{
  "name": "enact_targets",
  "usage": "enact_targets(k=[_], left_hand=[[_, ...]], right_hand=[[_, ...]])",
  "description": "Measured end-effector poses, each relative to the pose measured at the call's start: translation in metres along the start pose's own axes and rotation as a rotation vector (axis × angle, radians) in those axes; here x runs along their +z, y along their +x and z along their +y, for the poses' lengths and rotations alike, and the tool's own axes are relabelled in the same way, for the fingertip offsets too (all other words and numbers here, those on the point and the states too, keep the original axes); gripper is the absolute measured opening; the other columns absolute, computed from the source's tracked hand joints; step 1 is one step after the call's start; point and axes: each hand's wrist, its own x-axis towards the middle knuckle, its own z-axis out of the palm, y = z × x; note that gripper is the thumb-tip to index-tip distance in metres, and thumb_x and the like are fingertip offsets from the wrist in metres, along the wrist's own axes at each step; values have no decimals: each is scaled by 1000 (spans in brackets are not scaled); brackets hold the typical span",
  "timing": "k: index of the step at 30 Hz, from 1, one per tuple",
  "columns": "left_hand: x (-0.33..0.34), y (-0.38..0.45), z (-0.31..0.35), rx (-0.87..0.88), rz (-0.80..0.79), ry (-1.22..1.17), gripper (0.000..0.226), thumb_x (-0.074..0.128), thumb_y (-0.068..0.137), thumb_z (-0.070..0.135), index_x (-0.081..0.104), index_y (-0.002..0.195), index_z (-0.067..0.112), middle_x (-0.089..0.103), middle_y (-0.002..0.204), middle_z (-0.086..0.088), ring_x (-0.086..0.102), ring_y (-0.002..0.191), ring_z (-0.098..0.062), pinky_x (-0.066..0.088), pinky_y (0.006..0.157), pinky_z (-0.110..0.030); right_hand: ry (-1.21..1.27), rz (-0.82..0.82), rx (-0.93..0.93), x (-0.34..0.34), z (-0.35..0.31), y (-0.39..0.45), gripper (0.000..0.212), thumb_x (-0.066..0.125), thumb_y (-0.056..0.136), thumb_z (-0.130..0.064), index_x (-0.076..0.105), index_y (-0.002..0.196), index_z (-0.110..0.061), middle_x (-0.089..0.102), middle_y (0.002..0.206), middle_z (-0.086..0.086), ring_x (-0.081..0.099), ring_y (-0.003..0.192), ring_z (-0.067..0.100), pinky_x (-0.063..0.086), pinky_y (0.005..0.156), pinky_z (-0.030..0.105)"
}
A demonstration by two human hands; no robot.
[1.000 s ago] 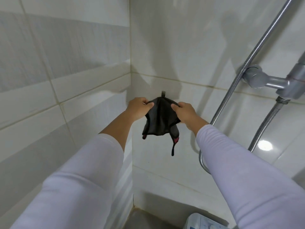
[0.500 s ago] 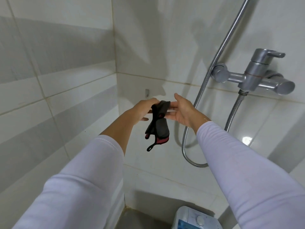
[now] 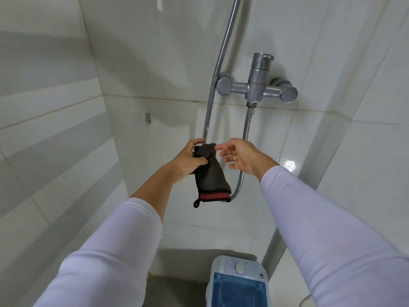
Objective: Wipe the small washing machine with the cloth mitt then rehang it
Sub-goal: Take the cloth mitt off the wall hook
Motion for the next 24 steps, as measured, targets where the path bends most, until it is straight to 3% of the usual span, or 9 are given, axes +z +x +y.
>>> enact_targets(k=[4,8,11,14,17,19,21,24], left_hand=[[32,3,-6,-74,-56,-107,57,51,89,5,40,133,39,54,127,-8,59,105,-23,54,86,-36],[62,10,-12,-148,-160,-204,54,50,93,9,38,137,38,58,120,-7,61,99,-22,54,71,-35],[83,18,-24,-237,-213,-142,53,52,95,23,31,142,35,50,131,-5,56,113,-26,54,83,-44],[104,26,-45,-375,-271,-41,68,60,88,34,25,146,29,47,140,-5,56,114,-23,51,92,-41],[125,32,-76,-484,-376,59,83,73,79,19,25,146,21,50,137,-7,56,117,-22,49,93,-33],[140,36,-100,-508,-435,138,79,76,75,5,36,141,16,56,124,-6,59,110,-22,49,95,-31],[156,41,-127,-494,-469,239,68,76,73,-2,47,132,14,57,124,-8,58,109,-20,49,96,-28],[181,50,-175,-437,-496,401,56,77,70,-3,58,119,14,57,125,-10,57,114,-21,50,96,-27]], right_hand=[[-20,16,148,-41,46,-11,28,58,86,-29,56,110,-18,60,109,10,59,90,24,50,84,37],[-2,-148,269,-70,91,-21,58,63,81,-43,52,127,-9,62,108,15,58,94,27,49,93,41],[86,-84,224,-89,117,-27,63,65,85,-24,36,140,-15,60,121,12,59,100,26,50,90,40],[170,14,193,-108,141,-30,56,62,88,-12,39,137,-26,62,109,4,63,94,24,53,83,37],[143,64,210,-124,175,-29,43,59,90,-15,49,131,-25,63,107,3,64,94,23,54,82,35],[122,84,227,-133,205,-26,40,57,92,-16,51,131,-19,62,111,4,62,95,21,53,78,31],[130,88,240,-141,238,-21,40,59,90,-15,53,130,-13,63,108,3,61,93,18,52,77,29],[58,12,256,-151,289,-8,46,65,85,-12,52,129,-9,62,114,5,58,107,21,48,94,33]])
